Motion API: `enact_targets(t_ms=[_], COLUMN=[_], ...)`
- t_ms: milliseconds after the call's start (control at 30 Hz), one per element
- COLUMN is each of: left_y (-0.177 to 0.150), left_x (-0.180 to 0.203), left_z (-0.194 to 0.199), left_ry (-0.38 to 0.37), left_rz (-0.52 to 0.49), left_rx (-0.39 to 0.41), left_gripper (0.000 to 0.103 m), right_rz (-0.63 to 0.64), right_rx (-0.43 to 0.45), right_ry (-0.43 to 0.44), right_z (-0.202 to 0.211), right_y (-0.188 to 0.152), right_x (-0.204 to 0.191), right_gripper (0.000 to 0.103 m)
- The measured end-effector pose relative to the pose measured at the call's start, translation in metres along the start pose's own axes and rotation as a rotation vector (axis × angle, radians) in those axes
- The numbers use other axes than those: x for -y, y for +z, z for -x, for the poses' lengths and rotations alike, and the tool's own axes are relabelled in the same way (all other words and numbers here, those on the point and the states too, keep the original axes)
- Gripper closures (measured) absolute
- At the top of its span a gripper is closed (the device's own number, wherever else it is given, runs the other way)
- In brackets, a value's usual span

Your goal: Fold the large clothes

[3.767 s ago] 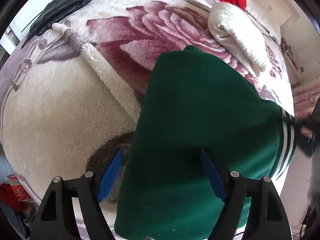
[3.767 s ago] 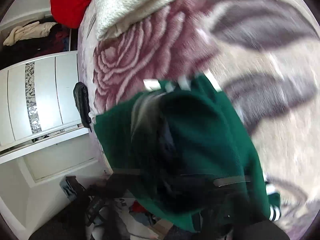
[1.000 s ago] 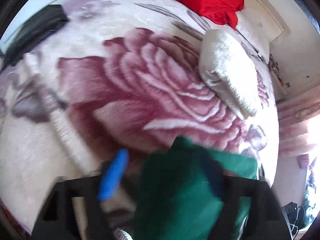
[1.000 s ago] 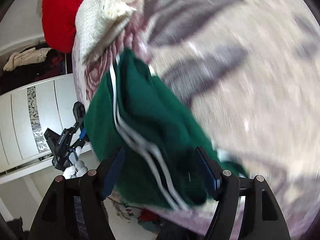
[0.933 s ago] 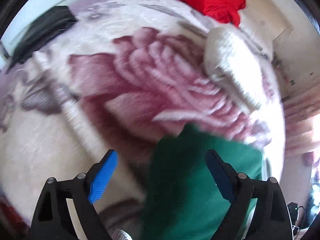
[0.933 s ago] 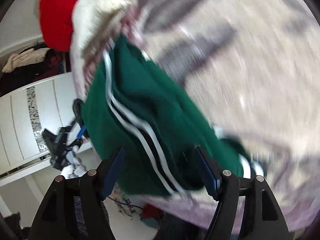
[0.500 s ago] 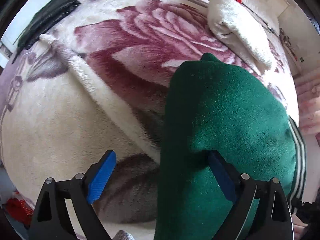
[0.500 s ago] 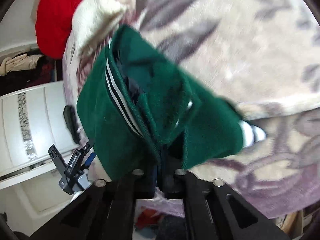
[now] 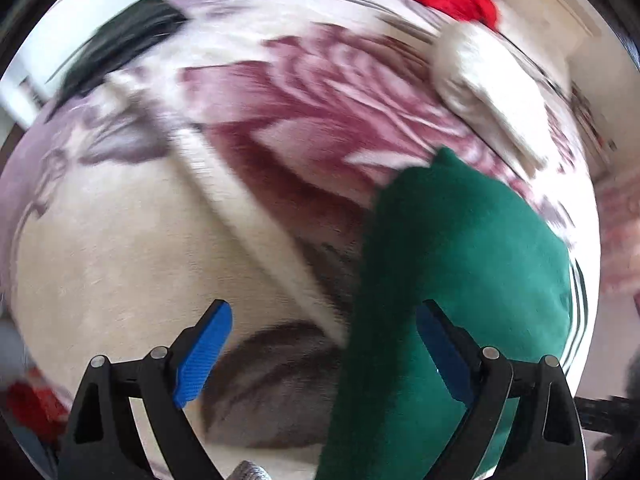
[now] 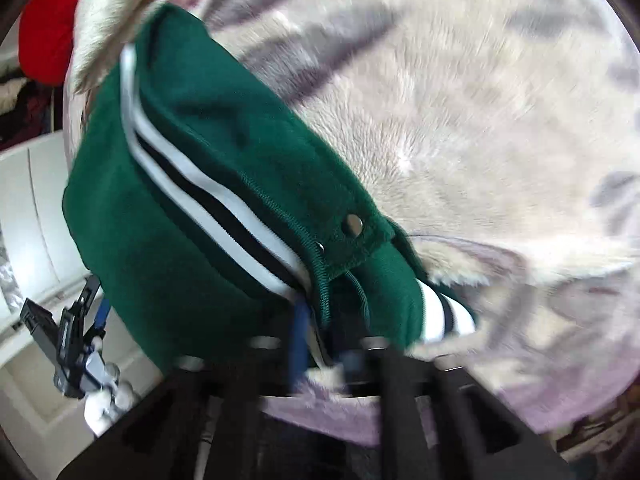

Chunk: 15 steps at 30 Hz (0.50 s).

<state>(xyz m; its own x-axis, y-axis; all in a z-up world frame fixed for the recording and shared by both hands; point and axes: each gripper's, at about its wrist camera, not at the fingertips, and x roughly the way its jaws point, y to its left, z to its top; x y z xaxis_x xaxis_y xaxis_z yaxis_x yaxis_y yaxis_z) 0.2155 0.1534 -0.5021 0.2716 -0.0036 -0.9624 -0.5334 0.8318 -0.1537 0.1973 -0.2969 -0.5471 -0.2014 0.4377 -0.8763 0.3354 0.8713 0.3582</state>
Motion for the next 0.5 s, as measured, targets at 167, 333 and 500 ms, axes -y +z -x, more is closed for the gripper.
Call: enact_targets(t_ms=[167,333,500], left_y=[-0.011,-0.022,-0.021], left_x=[-0.043,-0.072,-0.095], left_z=[-0.012,-0.052,-0.069], left_ry=[0.107,0.156,0.116], left_rz=[0.116,0.147,0.201], left_rx=[-0.031,-0.106,-0.132], left_gripper=[0.008,0.008,0.008], right_rz=[0.296,0.692,1.124], right_rx=[0.040,-0.035,-0.159], right_ry=[-0.035,-0.074,-0.386], right_z=[0.050,-0.004,-0.119], right_y=[0.012,0.034,0.030], right_x=[-0.119,-0.299,-0.427], right_gripper=[0.035,0.028,0.022])
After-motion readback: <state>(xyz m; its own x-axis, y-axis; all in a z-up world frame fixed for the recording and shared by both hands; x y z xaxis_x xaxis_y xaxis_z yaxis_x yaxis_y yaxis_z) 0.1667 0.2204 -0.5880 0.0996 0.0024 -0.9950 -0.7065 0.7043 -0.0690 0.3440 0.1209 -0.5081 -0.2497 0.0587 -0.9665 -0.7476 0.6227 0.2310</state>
